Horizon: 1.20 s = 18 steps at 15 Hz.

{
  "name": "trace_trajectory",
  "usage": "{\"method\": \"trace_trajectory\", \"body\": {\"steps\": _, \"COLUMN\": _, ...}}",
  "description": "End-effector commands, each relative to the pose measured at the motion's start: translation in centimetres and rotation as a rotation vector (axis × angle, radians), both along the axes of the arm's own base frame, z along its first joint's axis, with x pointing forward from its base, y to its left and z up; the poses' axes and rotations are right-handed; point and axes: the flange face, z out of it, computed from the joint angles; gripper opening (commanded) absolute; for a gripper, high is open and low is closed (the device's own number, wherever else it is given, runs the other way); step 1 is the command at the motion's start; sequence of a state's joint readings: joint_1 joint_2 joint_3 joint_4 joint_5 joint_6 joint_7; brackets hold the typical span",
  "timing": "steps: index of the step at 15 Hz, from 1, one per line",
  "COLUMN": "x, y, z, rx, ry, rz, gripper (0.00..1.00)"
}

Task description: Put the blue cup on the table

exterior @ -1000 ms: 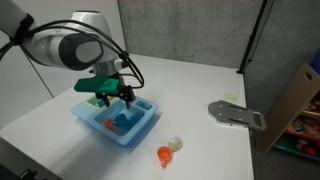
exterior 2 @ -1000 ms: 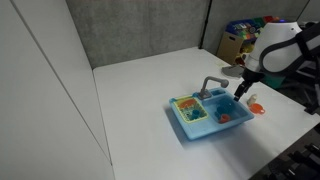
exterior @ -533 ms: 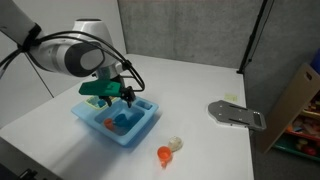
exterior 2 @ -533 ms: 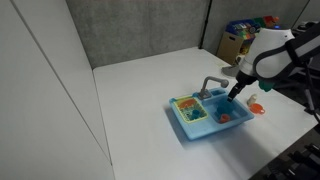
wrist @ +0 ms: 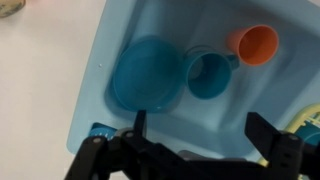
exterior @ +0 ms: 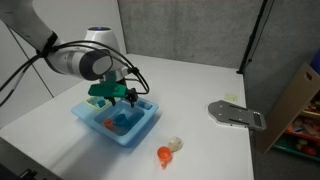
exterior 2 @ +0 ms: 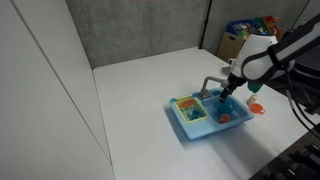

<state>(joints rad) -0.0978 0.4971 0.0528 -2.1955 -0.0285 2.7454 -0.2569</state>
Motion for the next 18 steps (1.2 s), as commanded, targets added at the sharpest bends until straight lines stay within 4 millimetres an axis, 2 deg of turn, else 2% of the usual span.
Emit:
{"method": "trace_trajectory", "body": {"steps": 1, "x": 1.9, "y": -0.7, "z": -1.1, "rx": 0.017, "ry": -0.005, "rz": 0.001, "gripper": 1.0}}
{"method": "trace_trajectory", "body": {"steps": 14, "x": 2.3, "y": -2.1, "z": -3.3, "rx": 0.011, "ry": 0.029, "rz": -0.018, "gripper": 1.0}}
{"method": "trace_trajectory", "body": {"steps": 18, "x": 2.4, "y": -2.0, "z": -4.2, "rx": 0.011, "ry": 0.04, "rz": -0.016, "gripper": 1.0}}
